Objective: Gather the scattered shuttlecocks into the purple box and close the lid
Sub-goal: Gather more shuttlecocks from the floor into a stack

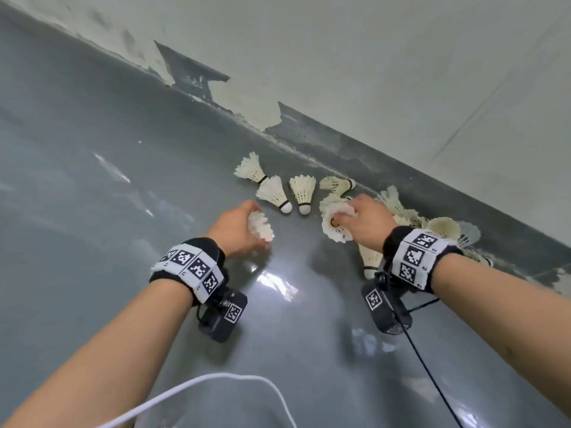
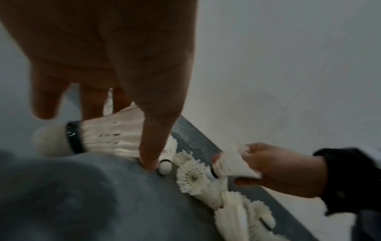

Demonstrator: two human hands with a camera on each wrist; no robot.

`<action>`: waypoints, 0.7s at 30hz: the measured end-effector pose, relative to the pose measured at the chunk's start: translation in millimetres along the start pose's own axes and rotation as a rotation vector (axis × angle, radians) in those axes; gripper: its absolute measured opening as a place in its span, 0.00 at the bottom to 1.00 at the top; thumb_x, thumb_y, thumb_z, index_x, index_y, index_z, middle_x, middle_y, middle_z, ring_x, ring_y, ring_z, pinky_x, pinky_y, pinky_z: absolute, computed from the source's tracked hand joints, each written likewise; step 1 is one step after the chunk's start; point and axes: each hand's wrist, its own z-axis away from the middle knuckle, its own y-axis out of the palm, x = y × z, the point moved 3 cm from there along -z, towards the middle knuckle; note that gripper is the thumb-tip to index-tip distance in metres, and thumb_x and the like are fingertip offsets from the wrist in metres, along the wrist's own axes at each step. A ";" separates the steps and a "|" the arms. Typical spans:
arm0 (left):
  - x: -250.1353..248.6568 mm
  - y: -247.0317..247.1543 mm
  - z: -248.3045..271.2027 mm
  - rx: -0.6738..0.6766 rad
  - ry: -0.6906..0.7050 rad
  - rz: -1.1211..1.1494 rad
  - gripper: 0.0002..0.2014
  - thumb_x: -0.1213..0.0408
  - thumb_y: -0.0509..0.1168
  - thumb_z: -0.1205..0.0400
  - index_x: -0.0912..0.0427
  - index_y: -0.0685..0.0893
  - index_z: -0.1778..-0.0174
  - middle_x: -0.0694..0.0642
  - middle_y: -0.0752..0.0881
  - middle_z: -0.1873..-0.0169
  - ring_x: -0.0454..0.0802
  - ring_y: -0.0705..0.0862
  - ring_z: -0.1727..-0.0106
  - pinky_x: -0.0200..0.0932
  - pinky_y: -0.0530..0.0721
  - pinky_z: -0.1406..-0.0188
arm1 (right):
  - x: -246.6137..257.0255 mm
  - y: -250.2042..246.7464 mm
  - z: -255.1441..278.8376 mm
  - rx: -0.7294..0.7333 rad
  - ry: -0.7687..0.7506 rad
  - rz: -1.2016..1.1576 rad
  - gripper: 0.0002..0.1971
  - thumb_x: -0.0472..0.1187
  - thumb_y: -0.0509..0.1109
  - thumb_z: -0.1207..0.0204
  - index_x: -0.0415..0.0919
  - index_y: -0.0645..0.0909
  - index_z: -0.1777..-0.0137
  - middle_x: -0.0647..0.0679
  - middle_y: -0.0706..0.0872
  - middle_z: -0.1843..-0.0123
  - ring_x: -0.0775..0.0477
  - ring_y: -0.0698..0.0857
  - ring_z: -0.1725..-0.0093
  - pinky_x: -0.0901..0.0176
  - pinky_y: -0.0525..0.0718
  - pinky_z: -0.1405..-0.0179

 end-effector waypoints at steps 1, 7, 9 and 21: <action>-13.3 4.0 4.1 -0.018 0.025 0.084 0.34 0.60 0.80 0.31 0.54 0.70 0.32 0.55 0.83 0.45 0.55 0.82 0.46 0.44 0.79 0.46 | 6.5 -7.7 -0.6 -0.015 0.011 -0.159 0.08 0.48 0.67 0.20 0.44 0.84 0.51 0.49 0.83 0.49 0.46 0.81 0.44 0.56 0.76 0.44; -85.0 35.7 15.0 -0.091 0.155 0.396 0.36 0.63 0.81 0.34 0.56 0.69 0.34 0.52 0.82 0.45 0.51 0.83 0.46 0.43 0.81 0.50 | 37.0 -29.6 -1.9 0.071 -0.083 -0.236 0.06 0.40 0.68 0.26 0.39 0.84 0.55 0.42 0.87 0.54 0.40 0.85 0.51 0.50 0.83 0.57; -103.2 45.7 14.8 -0.096 0.187 0.461 0.36 0.66 0.80 0.33 0.56 0.69 0.33 0.54 0.84 0.45 0.52 0.85 0.45 0.50 0.84 0.44 | 34.2 -27.8 0.4 0.136 -0.089 -0.076 0.07 0.41 0.66 0.25 0.39 0.82 0.53 0.42 0.85 0.53 0.40 0.84 0.49 0.56 0.77 0.64; -114.0 84.5 8.2 -0.111 0.271 0.425 0.36 0.71 0.77 0.32 0.37 0.70 0.35 0.52 0.79 0.40 0.55 0.81 0.41 0.53 0.82 0.40 | -51.1 -51.2 12.5 0.115 0.114 -0.246 0.19 0.36 0.58 0.20 0.36 0.75 0.30 0.39 0.80 0.32 0.39 0.78 0.33 0.54 0.76 0.38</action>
